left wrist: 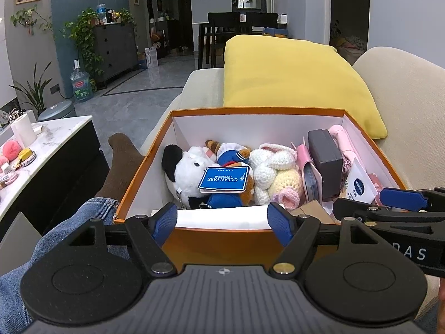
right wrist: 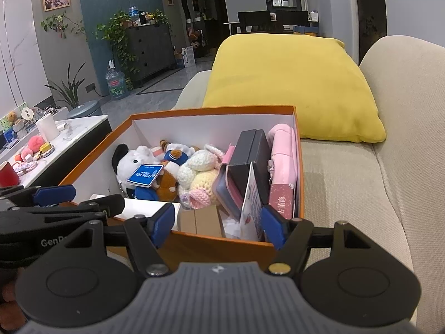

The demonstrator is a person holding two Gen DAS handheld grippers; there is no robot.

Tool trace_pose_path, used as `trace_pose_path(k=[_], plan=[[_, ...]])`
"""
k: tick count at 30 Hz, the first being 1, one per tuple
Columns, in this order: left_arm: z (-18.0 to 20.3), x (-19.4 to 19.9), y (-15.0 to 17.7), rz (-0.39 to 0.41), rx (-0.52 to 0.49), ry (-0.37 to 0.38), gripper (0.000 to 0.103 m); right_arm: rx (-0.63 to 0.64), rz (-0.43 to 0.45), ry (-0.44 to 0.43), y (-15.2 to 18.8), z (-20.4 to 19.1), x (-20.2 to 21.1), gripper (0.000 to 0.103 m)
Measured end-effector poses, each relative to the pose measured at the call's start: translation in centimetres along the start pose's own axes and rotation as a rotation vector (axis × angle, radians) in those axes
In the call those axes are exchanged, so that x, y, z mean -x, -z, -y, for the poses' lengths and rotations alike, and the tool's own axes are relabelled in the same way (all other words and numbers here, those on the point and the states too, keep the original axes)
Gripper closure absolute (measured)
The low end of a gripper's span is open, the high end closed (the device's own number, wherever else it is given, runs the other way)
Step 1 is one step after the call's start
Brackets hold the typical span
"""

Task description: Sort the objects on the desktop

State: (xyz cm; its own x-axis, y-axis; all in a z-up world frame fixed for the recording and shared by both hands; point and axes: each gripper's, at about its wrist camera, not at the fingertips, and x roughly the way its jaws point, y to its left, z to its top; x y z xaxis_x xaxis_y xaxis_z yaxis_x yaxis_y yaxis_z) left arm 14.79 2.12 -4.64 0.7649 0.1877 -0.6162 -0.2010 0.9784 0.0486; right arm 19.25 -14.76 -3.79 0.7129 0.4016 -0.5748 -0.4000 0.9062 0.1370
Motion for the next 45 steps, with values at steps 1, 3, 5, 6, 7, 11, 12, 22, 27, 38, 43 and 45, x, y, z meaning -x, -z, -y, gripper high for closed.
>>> trace_pose_path(k=[1, 3, 5, 6, 7, 11, 12, 22, 27, 38, 43, 45], plan=[[0.00, -0.01, 0.00, 0.000, 0.000, 0.000, 0.019, 0.001, 0.001, 0.002, 0.00, -0.01, -0.02, 0.033], [0.00, 0.00, -0.01, 0.001, 0.000, 0.000, 0.019, 0.000, 0.002, 0.004, 0.03, 0.00, -0.05, 0.033], [0.01, 0.02, 0.01, 0.000, 0.000, 0.000, 0.019, 0.000, 0.003, 0.004, 0.03, 0.03, -0.07, 0.033], [0.01, -0.01, -0.01, 0.000, 0.000, 0.000, 0.019, 0.000, 0.003, 0.004, 0.03, 0.04, -0.09, 0.033], [0.01, -0.01, -0.01, 0.000, 0.000, 0.000, 0.019, 0.001, 0.003, 0.004, 0.03, 0.04, -0.11, 0.033], [0.02, 0.00, -0.01, 0.001, 0.000, 0.000, 0.019, 0.001, 0.003, 0.004, 0.04, 0.02, -0.08, 0.033], [0.02, -0.01, -0.02, 0.000, 0.001, 0.000, 0.019, 0.001, 0.003, 0.004, 0.03, 0.03, -0.09, 0.033], [0.05, -0.02, -0.04, -0.003, 0.002, -0.003, 0.019, 0.001, 0.003, 0.004, 0.05, 0.02, -0.07, 0.033], [0.05, -0.03, -0.03, -0.003, 0.003, -0.002, 0.019, 0.001, 0.004, 0.004, 0.05, 0.02, -0.08, 0.033], [-0.04, -0.10, 0.00, -0.005, 0.005, 0.009, 0.019, -0.001, 0.009, 0.010, 0.03, 0.24, -0.09, 0.031], [-0.08, -0.15, -0.03, -0.005, 0.004, 0.008, 0.019, 0.002, 0.011, 0.011, 0.04, 0.33, -0.11, 0.031], [-0.09, -0.15, -0.04, -0.006, 0.004, 0.009, 0.019, 0.000, 0.010, 0.010, 0.07, 0.24, -0.09, 0.031]])
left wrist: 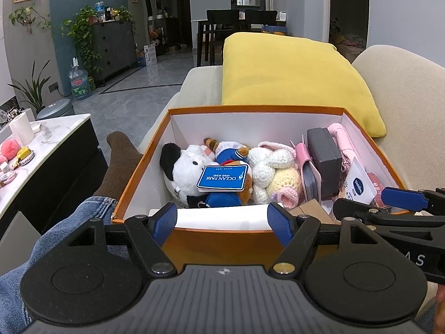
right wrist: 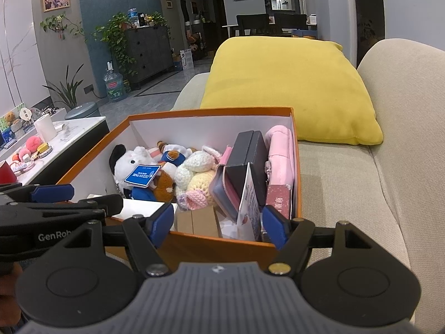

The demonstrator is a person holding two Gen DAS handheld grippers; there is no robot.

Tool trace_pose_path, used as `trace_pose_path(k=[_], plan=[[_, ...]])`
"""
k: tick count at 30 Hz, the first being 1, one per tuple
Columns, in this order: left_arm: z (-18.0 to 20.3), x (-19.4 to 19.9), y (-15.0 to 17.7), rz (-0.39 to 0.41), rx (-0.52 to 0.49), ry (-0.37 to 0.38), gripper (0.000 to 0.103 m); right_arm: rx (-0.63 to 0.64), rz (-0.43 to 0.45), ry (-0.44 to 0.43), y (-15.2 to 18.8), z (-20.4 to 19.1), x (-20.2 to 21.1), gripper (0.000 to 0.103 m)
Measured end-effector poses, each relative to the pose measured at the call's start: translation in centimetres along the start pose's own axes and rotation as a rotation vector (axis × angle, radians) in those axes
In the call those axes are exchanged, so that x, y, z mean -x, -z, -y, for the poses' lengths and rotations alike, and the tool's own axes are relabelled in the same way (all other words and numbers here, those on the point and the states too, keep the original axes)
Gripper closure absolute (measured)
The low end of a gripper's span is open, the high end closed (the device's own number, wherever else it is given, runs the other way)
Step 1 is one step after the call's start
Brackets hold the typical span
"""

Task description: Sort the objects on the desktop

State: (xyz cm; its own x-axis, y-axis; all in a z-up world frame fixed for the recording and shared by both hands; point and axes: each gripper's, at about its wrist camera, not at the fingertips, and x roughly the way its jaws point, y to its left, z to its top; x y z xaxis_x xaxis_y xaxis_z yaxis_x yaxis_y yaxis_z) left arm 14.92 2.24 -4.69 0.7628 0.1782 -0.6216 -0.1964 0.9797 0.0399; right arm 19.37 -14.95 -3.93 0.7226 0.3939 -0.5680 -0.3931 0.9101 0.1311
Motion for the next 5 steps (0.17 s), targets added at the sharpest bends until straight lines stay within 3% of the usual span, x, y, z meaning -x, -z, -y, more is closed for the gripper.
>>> trace_pose_path(k=[5], plan=[[-0.05, -0.01, 0.04, -0.004, 0.001, 0.001, 0.019, 0.001, 0.001, 0.001, 0.01, 0.03, 0.02, 0.031]])
